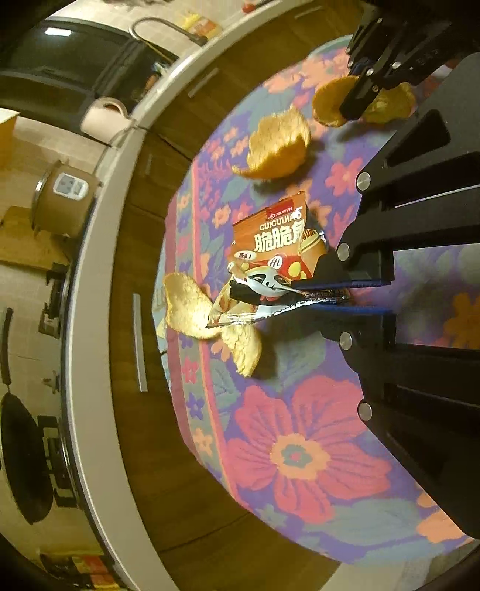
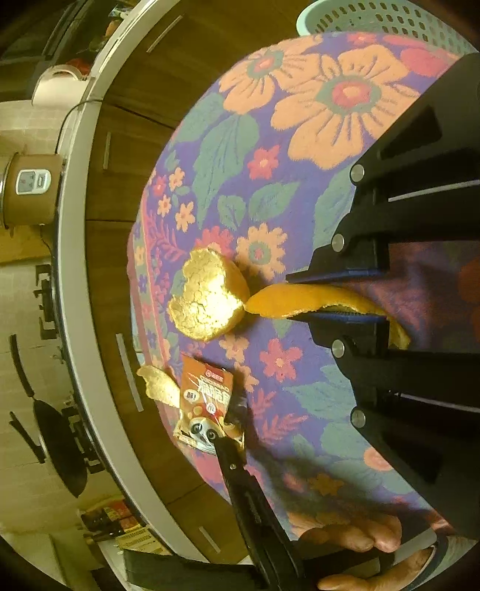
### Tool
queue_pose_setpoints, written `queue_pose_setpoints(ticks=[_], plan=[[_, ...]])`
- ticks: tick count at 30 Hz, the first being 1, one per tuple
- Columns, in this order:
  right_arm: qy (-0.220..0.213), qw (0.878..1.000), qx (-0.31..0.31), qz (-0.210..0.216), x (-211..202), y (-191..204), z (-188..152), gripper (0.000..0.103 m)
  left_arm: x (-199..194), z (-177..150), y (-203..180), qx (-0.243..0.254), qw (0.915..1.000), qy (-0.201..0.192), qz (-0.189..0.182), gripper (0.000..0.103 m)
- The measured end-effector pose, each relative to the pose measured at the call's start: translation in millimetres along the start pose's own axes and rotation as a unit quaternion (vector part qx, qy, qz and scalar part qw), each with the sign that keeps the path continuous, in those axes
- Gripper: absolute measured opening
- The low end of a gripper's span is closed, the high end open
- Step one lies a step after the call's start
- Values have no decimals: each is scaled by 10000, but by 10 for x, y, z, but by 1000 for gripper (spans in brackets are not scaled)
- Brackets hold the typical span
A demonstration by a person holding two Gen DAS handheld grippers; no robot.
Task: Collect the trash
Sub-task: 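Carry wrapper and peel strip over the basket and open both tools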
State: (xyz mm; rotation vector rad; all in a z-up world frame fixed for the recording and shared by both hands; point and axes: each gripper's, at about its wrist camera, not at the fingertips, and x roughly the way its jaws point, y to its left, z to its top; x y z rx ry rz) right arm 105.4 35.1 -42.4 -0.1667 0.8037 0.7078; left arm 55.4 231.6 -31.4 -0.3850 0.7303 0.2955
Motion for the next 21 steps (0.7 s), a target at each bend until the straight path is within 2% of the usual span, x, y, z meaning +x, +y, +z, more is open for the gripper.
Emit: queue_pose_setpoints(ticks=[10,15,21], plan=[[-555,9981,206,-170,-574,-291,-71,11,-408,-83,-412,157,9967,-314,-727,5],[-956,9944,263,-364,-958,-574,-159,11,-505,-102,-853,453,9922,-366,-1103,5],[-1236,9883,604,-655,-1325,-1064,-353,11,-508,-205,-1607,954,9829,-292,-1550,5]])
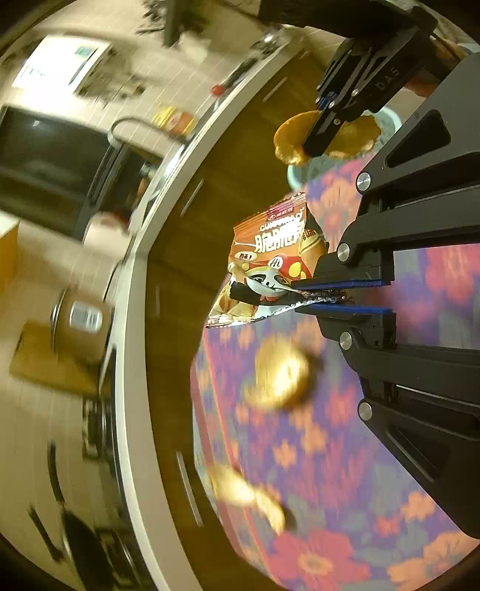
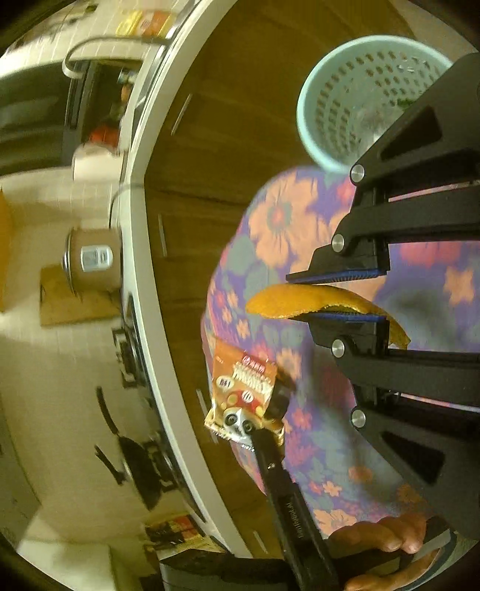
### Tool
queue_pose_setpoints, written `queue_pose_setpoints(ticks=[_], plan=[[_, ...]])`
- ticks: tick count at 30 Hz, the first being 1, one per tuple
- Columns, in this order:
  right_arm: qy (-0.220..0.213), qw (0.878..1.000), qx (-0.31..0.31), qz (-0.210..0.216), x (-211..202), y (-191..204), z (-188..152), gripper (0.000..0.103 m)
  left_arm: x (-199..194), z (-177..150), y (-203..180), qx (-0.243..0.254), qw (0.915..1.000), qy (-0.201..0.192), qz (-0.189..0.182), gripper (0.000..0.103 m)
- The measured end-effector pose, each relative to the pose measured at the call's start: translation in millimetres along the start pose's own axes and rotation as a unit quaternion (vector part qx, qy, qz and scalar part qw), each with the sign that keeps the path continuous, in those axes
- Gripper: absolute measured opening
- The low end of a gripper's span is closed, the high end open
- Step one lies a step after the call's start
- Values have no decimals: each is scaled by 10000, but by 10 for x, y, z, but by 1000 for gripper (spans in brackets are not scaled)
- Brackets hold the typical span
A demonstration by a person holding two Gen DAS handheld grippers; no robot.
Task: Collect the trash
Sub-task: 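Carry wrapper and peel strip over the basket and open both tools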
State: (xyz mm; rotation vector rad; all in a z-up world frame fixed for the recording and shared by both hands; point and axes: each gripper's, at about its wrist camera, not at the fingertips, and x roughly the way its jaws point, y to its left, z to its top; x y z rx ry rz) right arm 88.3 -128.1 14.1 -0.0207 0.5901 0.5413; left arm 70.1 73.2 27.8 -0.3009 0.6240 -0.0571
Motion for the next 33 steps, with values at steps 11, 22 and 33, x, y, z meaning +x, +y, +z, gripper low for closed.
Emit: queue_pose_setpoints(ticks=[11,22,33], plan=[[-56,9922,1059,-656,-313,-1268,-285,11,712,-104,-1162,622,9942,562,-673,5],[358,9773,1823,-1021,-219,-1975,-646,11,1390,-379,-1775,971,9814,1328,-985,5],[514,9658,2363,-930,-178,-2169,-749,15,1578,-497,-1803,1029,9735,1709,-1116,27]])
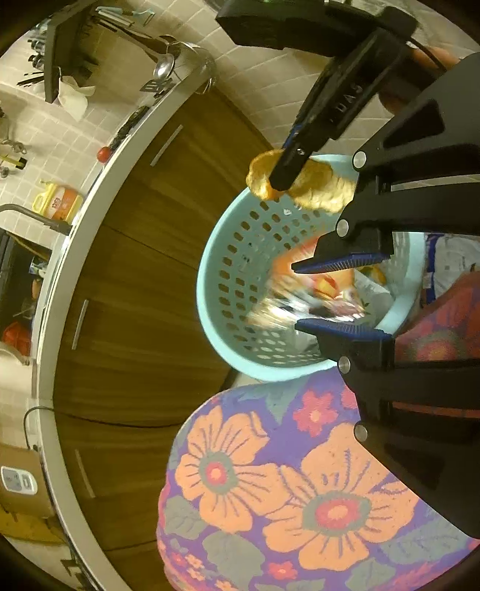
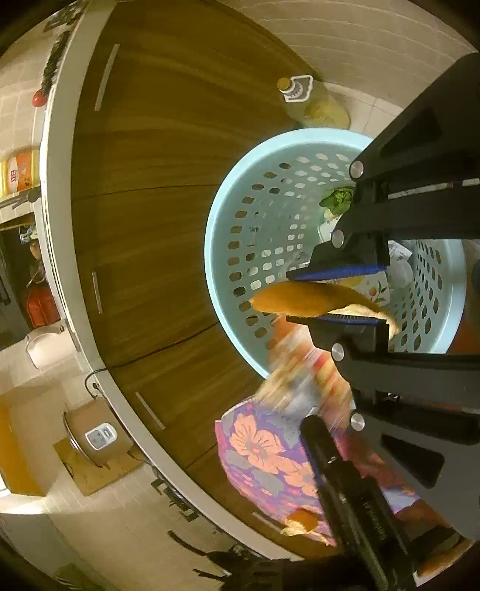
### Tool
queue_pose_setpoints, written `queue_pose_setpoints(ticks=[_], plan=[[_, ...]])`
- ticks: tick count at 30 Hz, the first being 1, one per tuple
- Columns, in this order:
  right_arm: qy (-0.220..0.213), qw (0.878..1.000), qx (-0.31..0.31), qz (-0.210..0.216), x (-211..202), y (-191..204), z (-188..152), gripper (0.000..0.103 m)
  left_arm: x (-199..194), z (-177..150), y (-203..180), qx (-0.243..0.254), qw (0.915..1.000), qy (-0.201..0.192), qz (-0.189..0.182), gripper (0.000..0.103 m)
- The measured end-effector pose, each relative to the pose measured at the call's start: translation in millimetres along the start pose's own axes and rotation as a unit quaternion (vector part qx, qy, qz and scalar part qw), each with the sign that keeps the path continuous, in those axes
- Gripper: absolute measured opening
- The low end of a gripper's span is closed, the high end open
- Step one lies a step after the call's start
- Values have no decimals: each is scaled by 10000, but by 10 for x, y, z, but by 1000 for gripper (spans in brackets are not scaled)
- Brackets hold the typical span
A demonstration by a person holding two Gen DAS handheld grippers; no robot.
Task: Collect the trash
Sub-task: 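Carry wrapper and peel strip over the basket and open both tools, then move both tools back over the table toward the last orange peels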
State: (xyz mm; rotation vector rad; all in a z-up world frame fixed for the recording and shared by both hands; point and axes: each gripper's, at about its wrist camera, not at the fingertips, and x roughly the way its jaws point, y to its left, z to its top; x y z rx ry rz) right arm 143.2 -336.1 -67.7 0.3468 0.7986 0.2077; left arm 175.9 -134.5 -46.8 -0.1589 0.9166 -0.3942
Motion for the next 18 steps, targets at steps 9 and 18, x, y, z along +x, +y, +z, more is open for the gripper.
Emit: queue_pose_setpoints(ticks=[9,18], plan=[[18,10000,73,-22,-37,0,15,21,-152,-14,-13,58,9998,-177,10,45],[-177,9997,-185,24,-182,261,42,28,-467,-46,105,-49,9987,-515,32,45]])
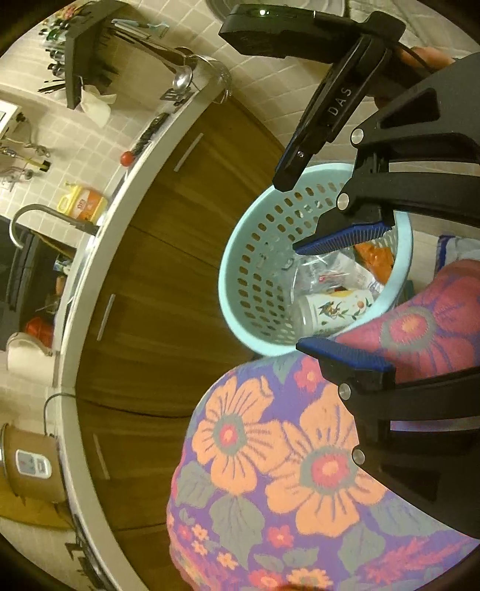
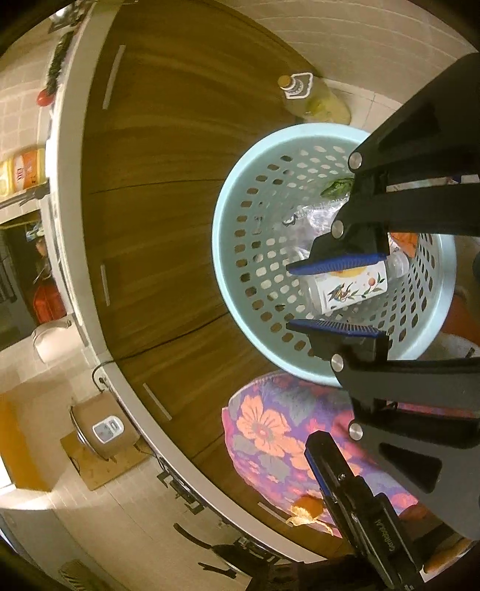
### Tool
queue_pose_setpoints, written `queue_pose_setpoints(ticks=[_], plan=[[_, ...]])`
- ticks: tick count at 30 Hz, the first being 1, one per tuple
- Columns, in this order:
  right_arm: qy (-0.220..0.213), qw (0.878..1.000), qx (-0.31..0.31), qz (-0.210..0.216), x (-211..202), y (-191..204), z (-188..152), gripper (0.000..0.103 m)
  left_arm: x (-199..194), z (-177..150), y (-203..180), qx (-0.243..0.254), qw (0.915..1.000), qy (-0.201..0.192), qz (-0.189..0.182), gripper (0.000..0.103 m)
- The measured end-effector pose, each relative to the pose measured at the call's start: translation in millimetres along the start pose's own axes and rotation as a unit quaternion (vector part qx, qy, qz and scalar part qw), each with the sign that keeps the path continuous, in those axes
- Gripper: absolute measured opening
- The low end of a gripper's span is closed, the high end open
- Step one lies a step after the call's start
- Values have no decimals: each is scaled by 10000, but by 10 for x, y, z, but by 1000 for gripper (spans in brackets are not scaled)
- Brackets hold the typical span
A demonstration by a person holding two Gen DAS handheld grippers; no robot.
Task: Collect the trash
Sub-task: 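Move both tools back over the table toward the last orange peels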
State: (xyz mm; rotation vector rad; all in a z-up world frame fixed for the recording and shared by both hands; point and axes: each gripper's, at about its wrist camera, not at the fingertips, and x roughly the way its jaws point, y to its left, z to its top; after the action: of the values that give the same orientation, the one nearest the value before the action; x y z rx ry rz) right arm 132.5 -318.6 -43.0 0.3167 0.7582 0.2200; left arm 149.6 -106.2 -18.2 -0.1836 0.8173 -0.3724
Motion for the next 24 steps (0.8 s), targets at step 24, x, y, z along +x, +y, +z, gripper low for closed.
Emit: queue_pose_setpoints(ticks=[24], plan=[[-201,9837,-1568,862,-62,1876,-8,42,-1398,-5,1259,-572,9727,-1229,1882,45]])
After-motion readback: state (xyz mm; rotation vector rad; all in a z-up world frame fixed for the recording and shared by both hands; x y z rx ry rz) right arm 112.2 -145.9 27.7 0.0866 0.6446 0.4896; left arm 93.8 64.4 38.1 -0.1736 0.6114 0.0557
